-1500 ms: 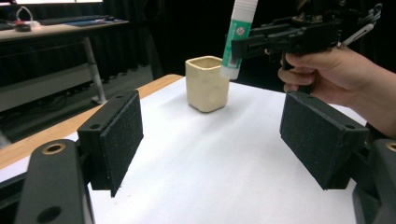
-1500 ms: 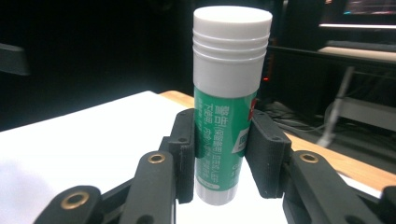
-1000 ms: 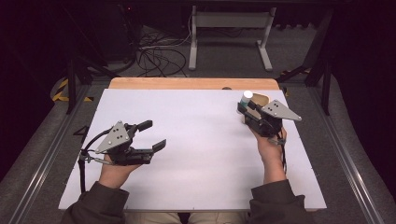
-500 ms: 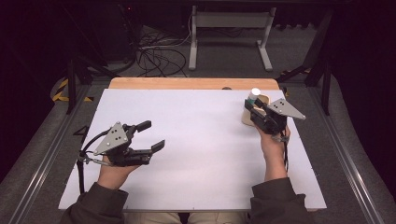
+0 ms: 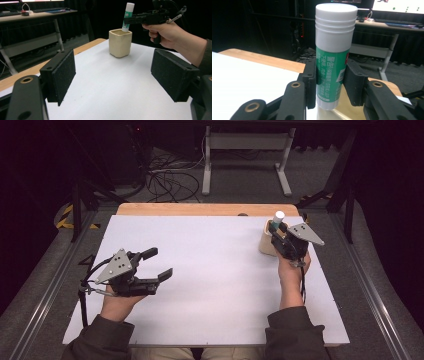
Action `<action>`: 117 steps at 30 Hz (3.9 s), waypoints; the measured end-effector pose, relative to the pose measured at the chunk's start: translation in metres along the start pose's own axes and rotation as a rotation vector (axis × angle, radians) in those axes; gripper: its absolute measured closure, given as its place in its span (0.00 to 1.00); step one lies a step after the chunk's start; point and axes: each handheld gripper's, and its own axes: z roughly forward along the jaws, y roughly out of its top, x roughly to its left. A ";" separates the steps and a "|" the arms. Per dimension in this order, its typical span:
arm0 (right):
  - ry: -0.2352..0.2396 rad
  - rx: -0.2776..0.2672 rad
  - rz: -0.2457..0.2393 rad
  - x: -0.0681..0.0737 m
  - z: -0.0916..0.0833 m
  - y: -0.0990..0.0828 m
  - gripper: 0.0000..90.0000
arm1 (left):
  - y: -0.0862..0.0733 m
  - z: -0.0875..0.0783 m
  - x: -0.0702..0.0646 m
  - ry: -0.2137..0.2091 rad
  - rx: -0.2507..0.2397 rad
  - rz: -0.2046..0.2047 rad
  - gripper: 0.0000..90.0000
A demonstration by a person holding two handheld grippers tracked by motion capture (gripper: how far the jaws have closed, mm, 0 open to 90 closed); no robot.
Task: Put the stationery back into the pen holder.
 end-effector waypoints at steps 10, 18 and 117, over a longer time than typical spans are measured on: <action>-0.085 0.029 0.024 -0.013 0.016 -0.012 0.73 | 0.000 -0.004 0.001 0.012 0.004 -0.004 0.21; -0.109 0.018 0.041 -0.020 0.025 -0.020 0.73 | 0.000 -0.003 0.002 0.013 0.007 -0.003 0.21; 0.027 0.060 0.079 -0.022 0.027 -0.024 0.51 | -0.001 -0.007 0.006 0.020 0.019 -0.006 0.21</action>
